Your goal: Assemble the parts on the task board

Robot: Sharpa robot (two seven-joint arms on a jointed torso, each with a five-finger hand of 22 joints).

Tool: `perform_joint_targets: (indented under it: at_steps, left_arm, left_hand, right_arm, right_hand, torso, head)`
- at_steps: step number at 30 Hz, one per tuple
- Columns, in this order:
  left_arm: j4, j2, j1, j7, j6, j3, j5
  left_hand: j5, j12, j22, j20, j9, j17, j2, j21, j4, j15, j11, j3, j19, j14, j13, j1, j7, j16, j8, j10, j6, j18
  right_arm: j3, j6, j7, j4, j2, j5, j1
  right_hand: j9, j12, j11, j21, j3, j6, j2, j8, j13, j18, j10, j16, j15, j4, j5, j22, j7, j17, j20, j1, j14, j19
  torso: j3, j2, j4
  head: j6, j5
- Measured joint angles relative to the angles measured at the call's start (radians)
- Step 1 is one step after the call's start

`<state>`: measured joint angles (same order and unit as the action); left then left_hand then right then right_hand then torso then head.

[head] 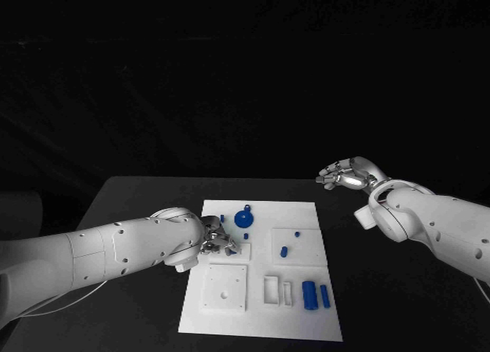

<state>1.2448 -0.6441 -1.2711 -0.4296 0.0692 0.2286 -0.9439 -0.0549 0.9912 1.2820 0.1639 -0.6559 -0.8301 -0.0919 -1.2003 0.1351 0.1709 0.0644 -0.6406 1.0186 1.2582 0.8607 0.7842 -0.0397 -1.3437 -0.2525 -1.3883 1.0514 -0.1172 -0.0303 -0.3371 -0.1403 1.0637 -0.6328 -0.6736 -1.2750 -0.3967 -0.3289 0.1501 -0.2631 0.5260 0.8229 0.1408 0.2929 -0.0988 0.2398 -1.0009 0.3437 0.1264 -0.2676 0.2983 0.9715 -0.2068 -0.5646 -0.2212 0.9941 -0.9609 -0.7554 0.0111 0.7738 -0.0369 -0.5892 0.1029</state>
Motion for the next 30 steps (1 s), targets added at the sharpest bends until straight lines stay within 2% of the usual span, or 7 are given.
perform_joint_targets:
  at_steps: [5, 12, 14, 21, 30]
  left_arm:
    - [0.005, -0.004, 0.000, 0.000, -0.001, 0.000, -0.001]
    - [0.015, -0.017, 0.000, 0.003, -0.007, -0.001, 0.006]
    - [0.016, -0.020, 0.000, 0.003, -0.009, -0.001, 0.010]
    - [0.024, -0.028, 0.001, 0.004, -0.011, -0.002, 0.022]
    - [0.025, -0.032, 0.000, 0.005, -0.012, -0.003, 0.042]
  left_hand:
    - [0.000, 0.000, 0.000, 0.000, 0.001, 0.000, 0.010, 0.000, 0.005, 0.000, 0.004, -0.005, 0.000, 0.000, 0.000, 0.010, 0.000, 0.000, 0.000, -0.003, 0.000, -0.005]
    - [-0.093, 0.000, 0.002, 0.000, 0.006, 0.000, 0.049, -0.004, 0.074, 0.004, 0.004, -0.028, 0.000, 0.003, -0.001, 0.049, -0.003, 0.000, 0.005, -0.003, 0.003, -0.006]
    - [-0.111, 0.000, 0.002, 0.000, 0.006, 0.000, 0.058, -0.004, 0.081, 0.004, 0.004, -0.026, 0.000, 0.003, -0.002, 0.050, -0.003, 0.000, 0.006, -0.003, 0.003, -0.006]
    - [-0.140, 0.000, 0.001, 0.000, 0.010, 0.000, 0.078, -0.004, 0.093, 0.004, 0.004, -0.031, 0.000, 0.003, -0.003, 0.040, -0.003, 0.000, 0.009, -0.003, 0.003, -0.004]
    - [-0.205, 0.000, -0.001, -0.002, 0.014, 0.000, 0.093, -0.004, 0.113, 0.004, 0.004, -0.039, -0.002, 0.003, -0.004, 0.026, -0.003, 0.000, 0.009, -0.003, 0.003, 0.001]
  right_arm:
    - [-0.001, 0.001, 0.000, -0.001, 0.001, 0.000, 0.000]
    - [-0.002, 0.002, 0.000, 0.000, 0.001, 0.000, 0.002]
    - [-0.002, 0.002, 0.001, 0.000, 0.001, 0.000, 0.003]
    - [-0.002, 0.003, 0.001, 0.000, 0.001, 0.000, 0.004]
    - [-0.003, 0.005, 0.001, 0.000, 0.000, 0.000, 0.005]
  right_hand:
    - [0.000, 0.000, 0.000, 0.000, 0.000, 0.000, 0.000, 0.000, 0.000, 0.000, 0.000, 0.000, 0.000, 0.000, 0.000, 0.000, 0.000, 0.000, 0.000, 0.000, 0.000, 0.000]
    - [0.000, 0.000, 0.000, 0.000, 0.000, 0.000, 0.000, 0.000, 0.000, 0.000, 0.000, 0.000, 0.000, 0.000, 0.000, 0.000, 0.000, 0.000, 0.000, 0.000, 0.000, 0.000]
    - [0.000, 0.000, 0.000, 0.000, 0.000, 0.000, 0.000, 0.000, 0.000, 0.000, 0.000, 0.000, 0.000, 0.000, 0.000, 0.000, 0.000, 0.000, -0.002, 0.000, 0.000, 0.002]
    - [0.000, 0.000, 0.000, 0.000, 0.000, 0.000, 0.000, 0.000, 0.001, 0.000, 0.000, 0.000, 0.000, 0.000, 0.000, 0.000, 0.000, 0.000, -0.004, 0.000, 0.000, 0.004]
    - [0.000, 0.000, 0.000, 0.000, 0.000, 0.000, 0.000, 0.000, 0.002, 0.000, 0.000, 0.000, 0.000, 0.000, 0.000, 0.000, 0.000, 0.000, -0.004, 0.000, 0.000, 0.004]
  torso:
    - [-0.0003, 0.000, 0.0002]
    - [-0.0012, -0.001, 0.0003]
    - [-0.0013, -0.001, 0.0003]
    - [-0.0021, 0.000, 0.0003]
    - [-0.0013, 0.000, 0.0005]
  head:
    - [0.000, 0.001]
    - [-0.002, 0.004]
    - [-0.002, 0.005]
    - [-0.001, 0.006]
    - [0.000, 0.008]
